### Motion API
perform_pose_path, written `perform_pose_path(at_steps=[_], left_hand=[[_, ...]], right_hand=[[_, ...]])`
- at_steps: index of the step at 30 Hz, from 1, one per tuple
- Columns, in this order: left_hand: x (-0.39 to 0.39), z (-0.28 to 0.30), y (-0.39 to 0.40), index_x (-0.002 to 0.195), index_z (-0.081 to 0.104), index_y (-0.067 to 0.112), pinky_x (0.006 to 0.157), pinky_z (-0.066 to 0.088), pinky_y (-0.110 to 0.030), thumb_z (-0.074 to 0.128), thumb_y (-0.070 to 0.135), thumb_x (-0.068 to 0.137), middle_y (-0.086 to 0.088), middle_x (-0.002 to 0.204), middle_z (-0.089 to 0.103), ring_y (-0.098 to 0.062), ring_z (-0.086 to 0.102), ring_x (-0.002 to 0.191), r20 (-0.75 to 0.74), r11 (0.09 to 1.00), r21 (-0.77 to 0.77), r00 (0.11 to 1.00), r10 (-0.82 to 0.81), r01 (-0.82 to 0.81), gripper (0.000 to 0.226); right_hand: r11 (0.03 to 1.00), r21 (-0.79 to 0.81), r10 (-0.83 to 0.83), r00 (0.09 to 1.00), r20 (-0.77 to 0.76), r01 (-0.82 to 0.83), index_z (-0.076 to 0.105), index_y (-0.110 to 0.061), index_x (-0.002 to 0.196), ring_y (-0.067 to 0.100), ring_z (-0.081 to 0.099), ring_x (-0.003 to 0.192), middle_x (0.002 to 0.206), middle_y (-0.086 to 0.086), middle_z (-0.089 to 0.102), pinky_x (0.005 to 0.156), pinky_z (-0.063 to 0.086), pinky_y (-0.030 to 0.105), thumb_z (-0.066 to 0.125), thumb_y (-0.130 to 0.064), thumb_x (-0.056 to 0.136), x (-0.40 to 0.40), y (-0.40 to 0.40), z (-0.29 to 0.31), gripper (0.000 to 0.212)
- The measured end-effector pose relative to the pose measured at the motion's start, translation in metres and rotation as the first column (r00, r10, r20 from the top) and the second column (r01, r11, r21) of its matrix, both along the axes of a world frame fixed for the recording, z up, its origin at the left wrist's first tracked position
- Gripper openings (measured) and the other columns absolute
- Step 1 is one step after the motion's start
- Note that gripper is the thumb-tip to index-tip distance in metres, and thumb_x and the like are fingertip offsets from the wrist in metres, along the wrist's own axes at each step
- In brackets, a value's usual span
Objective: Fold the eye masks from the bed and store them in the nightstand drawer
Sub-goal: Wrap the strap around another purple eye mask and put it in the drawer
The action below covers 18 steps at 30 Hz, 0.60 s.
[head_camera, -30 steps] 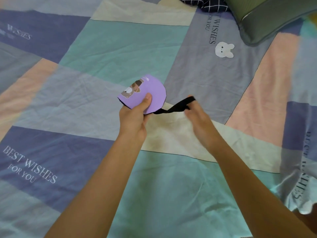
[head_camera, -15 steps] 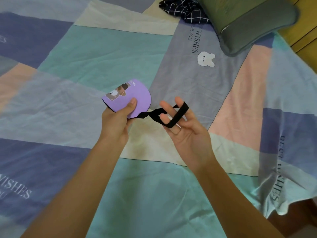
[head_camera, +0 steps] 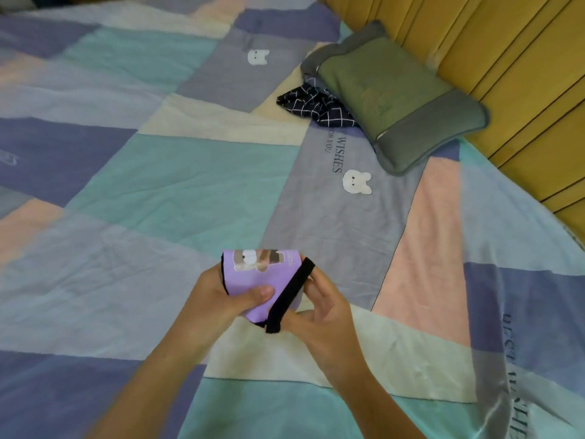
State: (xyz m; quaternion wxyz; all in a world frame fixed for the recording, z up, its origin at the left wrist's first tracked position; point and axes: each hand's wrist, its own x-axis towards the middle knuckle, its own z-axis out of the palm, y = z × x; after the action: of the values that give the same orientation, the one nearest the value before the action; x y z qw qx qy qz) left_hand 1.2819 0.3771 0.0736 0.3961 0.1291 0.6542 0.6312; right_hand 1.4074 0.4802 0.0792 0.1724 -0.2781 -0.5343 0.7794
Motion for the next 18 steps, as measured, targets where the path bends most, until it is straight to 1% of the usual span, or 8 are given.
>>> perform_pose_path(at_steps=[2, 4, 6, 8, 10, 14, 16, 18], left_hand=[[-0.006, 0.005, 0.000, 0.102, 0.070, 0.003, 0.061, 0.055, -0.022, 0.085, 0.005, 0.058, -0.007, 0.088, 0.076, -0.017, 0.073, 0.078, -0.020, 0.999, -0.008, 0.999, -0.039, 0.038, 0.046], [-0.014, 0.011, 0.003, 0.099, 0.071, 0.005, 0.060, 0.054, -0.021, 0.085, 0.005, 0.059, -0.007, 0.087, 0.076, -0.016, 0.072, 0.076, -0.026, 0.999, 0.008, 0.998, -0.053, 0.054, 0.042], [-0.024, 0.016, 0.012, 0.097, 0.071, 0.006, 0.061, 0.054, -0.020, 0.082, 0.006, 0.060, -0.003, 0.085, 0.076, -0.013, 0.072, 0.075, -0.050, 0.997, 0.030, 0.997, -0.066, 0.067, 0.039], [-0.036, 0.021, 0.024, 0.098, 0.070, 0.003, 0.061, 0.053, -0.018, 0.083, 0.004, 0.060, 0.005, 0.076, 0.074, -0.007, 0.068, 0.070, -0.110, 0.996, 0.037, 0.991, -0.077, 0.081, 0.040], [-0.049, 0.028, 0.038, 0.103, 0.068, 0.000, 0.063, 0.054, -0.020, 0.079, 0.002, 0.068, 0.007, 0.072, 0.072, -0.005, 0.066, 0.068, -0.156, 0.994, 0.038, 0.983, -0.094, 0.101, 0.037], [-0.067, 0.048, 0.055, 0.101, 0.070, 0.008, 0.064, 0.054, -0.024, 0.076, 0.004, 0.072, 0.004, 0.076, 0.072, -0.012, 0.068, 0.072, -0.196, 0.971, 0.040, 0.955, -0.222, 0.234, 0.030], [-0.070, 0.056, 0.059, 0.097, 0.069, 0.011, 0.064, 0.052, -0.023, 0.072, 0.002, 0.077, 0.003, 0.073, 0.071, -0.016, 0.068, 0.072, -0.218, 0.949, 0.020, 0.927, -0.304, 0.316, 0.023], [-0.071, 0.059, 0.063, 0.108, 0.068, 0.012, 0.071, 0.055, -0.030, 0.065, 0.006, 0.086, -0.007, 0.090, 0.075, -0.024, 0.071, 0.083, -0.200, 0.946, 0.021, 0.928, -0.313, 0.324, 0.023]], right_hand=[[0.997, 0.064, 0.045, 0.999, 0.026, -0.047, 0.061, -0.027, 0.115, 0.016, 0.071, 0.064, 0.104, -0.009, 0.073, 0.054, 0.054, 0.022, 0.070, 0.010, 0.069, -0.004, 0.003, 0.009, 0.059], [0.992, 0.105, 0.065, 0.997, 0.036, -0.069, 0.059, -0.034, 0.109, 0.010, 0.068, 0.055, 0.094, -0.013, 0.074, 0.047, 0.049, 0.016, 0.069, 0.008, 0.071, -0.013, 0.009, 0.018, 0.057], [0.988, 0.137, 0.065, 0.997, 0.031, -0.069, 0.058, -0.035, 0.107, 0.005, 0.067, 0.058, 0.093, -0.011, 0.074, 0.044, 0.046, 0.013, 0.072, 0.006, 0.070, -0.026, 0.019, 0.022, 0.056], [0.982, 0.183, 0.043, 0.998, 0.043, -0.050, 0.057, -0.034, 0.109, 0.004, 0.067, 0.064, 0.100, -0.004, 0.074, 0.045, 0.045, 0.012, 0.075, -0.003, 0.067, -0.043, 0.032, 0.025, 0.056], [0.972, 0.232, 0.027, 0.998, 0.057, -0.040, 0.055, -0.032, 0.113, 0.002, 0.065, 0.068, 0.108, 0.002, 0.071, 0.047, 0.044, 0.009, 0.073, -0.010, 0.064, -0.057, 0.046, 0.030, 0.057], [0.924, 0.369, 0.076, 0.994, 0.079, -0.100, 0.054, -0.023, 0.117, -0.001, 0.061, 0.065, 0.104, 0.000, 0.068, 0.044, 0.041, 0.008, 0.072, -0.010, 0.061, -0.077, 0.069, 0.049, 0.060], [0.912, 0.389, 0.105, 0.991, 0.086, -0.130, 0.055, -0.021, 0.115, 0.000, 0.060, 0.060, 0.094, -0.002, 0.066, 0.041, 0.042, 0.012, 0.074, -0.007, 0.061, -0.082, 0.075, 0.056, 0.059], [0.923, 0.349, 0.145, 0.986, 0.078, -0.163, 0.052, -0.021, 0.113, 0.007, 0.059, 0.053, 0.083, 0.000, 0.063, 0.038, 0.045, 0.021, 0.077, -0.001, 0.065, -0.086, 0.078, 0.060, 0.057]])
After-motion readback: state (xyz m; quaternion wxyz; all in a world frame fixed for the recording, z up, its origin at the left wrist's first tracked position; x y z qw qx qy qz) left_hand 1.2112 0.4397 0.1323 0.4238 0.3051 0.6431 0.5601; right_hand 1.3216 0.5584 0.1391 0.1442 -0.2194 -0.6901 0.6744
